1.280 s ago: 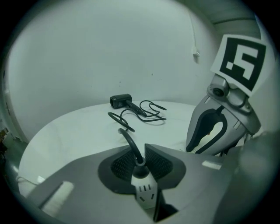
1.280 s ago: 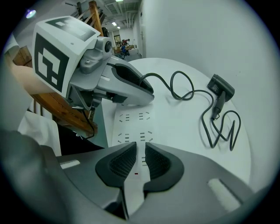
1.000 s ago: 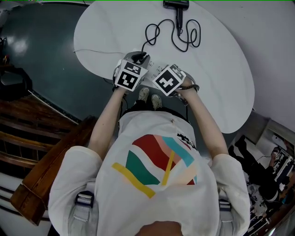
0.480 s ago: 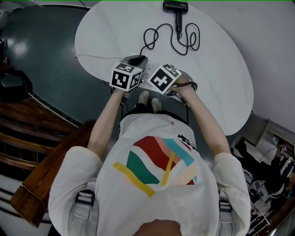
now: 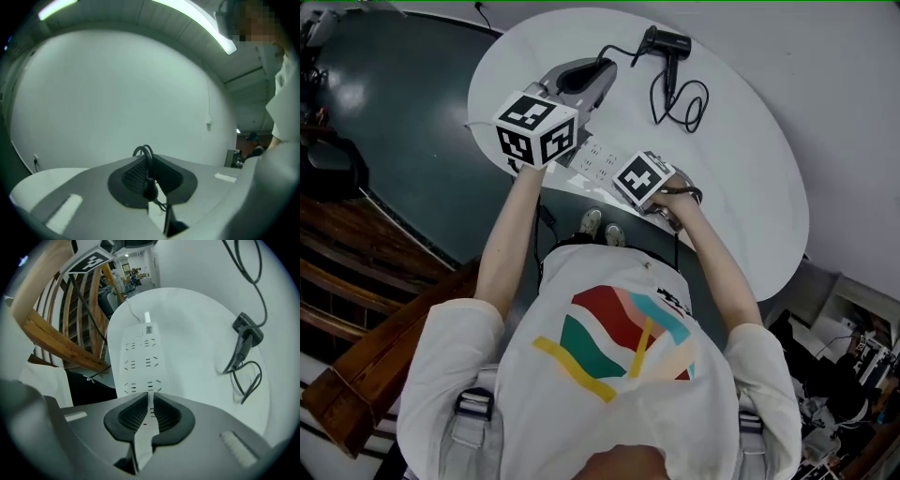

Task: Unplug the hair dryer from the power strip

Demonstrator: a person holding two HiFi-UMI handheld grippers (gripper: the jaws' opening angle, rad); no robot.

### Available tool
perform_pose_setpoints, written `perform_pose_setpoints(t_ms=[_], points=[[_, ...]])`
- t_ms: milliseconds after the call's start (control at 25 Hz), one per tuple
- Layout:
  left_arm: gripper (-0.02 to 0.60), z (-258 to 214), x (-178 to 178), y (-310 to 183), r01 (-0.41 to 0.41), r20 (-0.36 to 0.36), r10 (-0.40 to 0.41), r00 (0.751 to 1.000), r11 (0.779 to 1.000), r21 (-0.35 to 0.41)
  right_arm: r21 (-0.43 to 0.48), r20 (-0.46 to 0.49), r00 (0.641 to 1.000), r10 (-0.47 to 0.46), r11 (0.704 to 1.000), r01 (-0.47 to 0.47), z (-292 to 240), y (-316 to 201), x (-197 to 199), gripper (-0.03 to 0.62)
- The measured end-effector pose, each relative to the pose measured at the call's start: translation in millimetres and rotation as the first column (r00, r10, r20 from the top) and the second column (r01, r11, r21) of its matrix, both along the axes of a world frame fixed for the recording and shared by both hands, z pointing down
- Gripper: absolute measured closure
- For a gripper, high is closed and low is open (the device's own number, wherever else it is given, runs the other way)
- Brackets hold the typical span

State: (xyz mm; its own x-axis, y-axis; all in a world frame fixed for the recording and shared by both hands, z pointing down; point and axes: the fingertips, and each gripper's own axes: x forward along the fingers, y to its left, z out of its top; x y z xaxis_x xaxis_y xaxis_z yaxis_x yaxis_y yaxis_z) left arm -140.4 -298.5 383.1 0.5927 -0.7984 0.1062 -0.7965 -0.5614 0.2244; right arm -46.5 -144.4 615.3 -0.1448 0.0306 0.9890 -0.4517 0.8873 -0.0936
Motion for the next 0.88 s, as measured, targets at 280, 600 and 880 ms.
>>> perform_pose_setpoints(t_ms=[280,600,880], points=[[0.557,1,-5,6,0.054,-0.031,-0.054,0.998,0.999,-0.009,0.003,0.004,1.000,-0.004,1.000,0.004,-3,-5,-2,0.542],[0.557,-2,1,4,0.066,-0.002,-0.066,0.998,0.998,0.015,0.009,0.007,1.000,-0.003,1.000,0.003,-4,-5,-3,0.545],[0.557,-1,4,3,0.072,0.015,-0.072,0.997,0.997,0.016,0.010,0.009,1.000,0.007,1.000,-0.007,-4,-4,-3,0.546]])
